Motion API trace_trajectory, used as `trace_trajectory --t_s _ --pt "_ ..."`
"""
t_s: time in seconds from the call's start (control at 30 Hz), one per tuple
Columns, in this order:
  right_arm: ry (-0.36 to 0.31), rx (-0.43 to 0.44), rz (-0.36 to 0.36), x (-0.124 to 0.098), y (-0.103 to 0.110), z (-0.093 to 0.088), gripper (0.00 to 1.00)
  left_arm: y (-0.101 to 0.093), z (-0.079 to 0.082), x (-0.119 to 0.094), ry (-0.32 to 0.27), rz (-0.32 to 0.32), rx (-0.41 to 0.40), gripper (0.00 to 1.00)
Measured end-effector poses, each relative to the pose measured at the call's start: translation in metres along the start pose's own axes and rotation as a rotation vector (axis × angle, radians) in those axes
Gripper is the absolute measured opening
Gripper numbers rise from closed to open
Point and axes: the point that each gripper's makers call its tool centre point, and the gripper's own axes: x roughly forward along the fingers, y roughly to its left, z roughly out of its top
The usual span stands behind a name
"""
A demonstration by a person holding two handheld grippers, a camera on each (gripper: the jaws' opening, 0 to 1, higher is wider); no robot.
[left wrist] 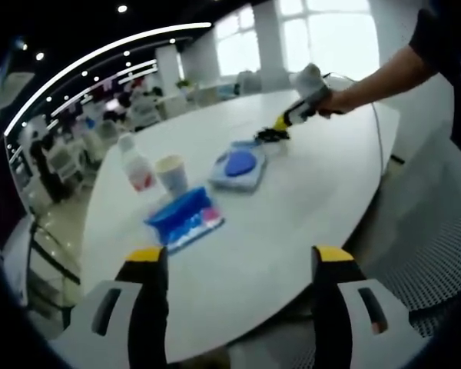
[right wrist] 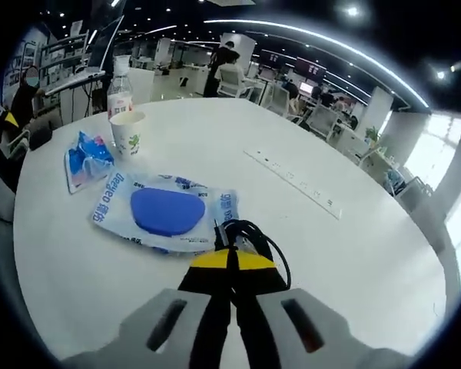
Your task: Arrange the tabletop items into an orderly group along one side of the table until the central work area is clear of visible clutter.
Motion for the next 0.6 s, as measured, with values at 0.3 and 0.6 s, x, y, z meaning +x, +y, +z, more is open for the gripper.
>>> trace_trajectory --t_s 0.3,0.6 --pt "-0.049 0.054 -0.029 -0.020 -0.006 0.012 0.00 0.000 0.000 0.000 -0.002 -0.002 0.000 0.73" --pt "-0.120 0.085 -0.047 -0.046 -0.009 0.030 0.00 0.000 0.000 0.000 -0.008 -0.005 -0.001 0.73"
